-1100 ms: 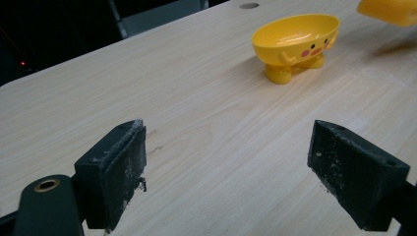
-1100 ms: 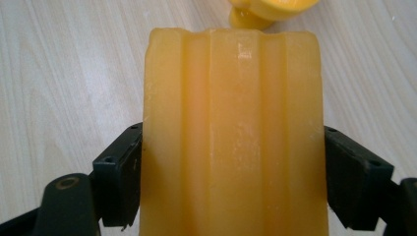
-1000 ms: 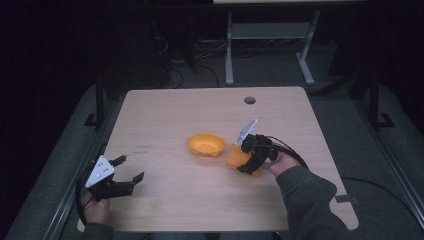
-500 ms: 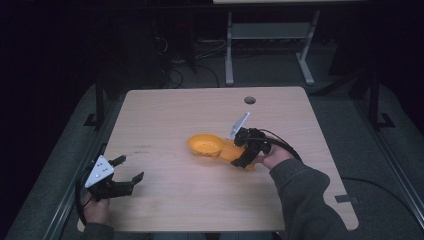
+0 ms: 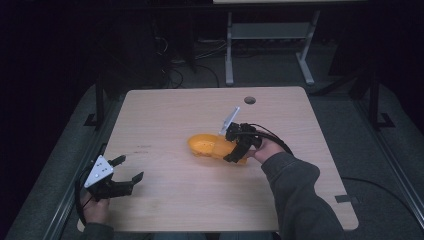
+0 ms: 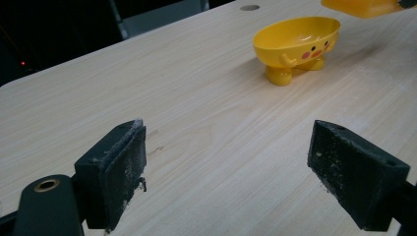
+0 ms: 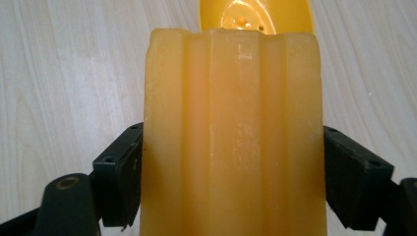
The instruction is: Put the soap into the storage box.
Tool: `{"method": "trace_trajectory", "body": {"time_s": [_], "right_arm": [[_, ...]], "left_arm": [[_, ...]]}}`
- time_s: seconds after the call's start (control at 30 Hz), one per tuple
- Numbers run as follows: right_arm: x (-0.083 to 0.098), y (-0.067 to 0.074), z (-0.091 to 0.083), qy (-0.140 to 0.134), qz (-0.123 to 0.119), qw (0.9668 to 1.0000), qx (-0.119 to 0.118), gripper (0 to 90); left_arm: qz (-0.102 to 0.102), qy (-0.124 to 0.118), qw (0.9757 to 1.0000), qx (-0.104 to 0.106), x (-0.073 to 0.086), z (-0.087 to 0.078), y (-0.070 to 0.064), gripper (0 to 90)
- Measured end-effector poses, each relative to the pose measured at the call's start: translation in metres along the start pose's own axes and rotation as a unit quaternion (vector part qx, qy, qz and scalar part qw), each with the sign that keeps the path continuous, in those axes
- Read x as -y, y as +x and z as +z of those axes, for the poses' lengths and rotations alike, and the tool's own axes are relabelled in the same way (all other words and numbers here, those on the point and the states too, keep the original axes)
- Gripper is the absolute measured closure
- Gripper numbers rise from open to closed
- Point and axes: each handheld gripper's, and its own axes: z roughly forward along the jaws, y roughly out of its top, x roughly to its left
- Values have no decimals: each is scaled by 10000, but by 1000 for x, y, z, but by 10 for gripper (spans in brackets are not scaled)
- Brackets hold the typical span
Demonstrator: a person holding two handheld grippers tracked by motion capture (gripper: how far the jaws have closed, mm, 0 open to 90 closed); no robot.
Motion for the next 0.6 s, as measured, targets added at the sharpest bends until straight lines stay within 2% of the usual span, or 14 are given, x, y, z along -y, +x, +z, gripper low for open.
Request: {"method": "trace_trajectory", "body": {"time_s": [0.43,0.6], "right_arm": [[-18,-7,-5,-52,-44,10000,16,205],[-26,-11,-6,-98,-133,9999,29,205]], "left_arm": [[-13,-9,10000,11,0,0,0,139],[-14,-8,10000,11,0,0,0,139]]}}
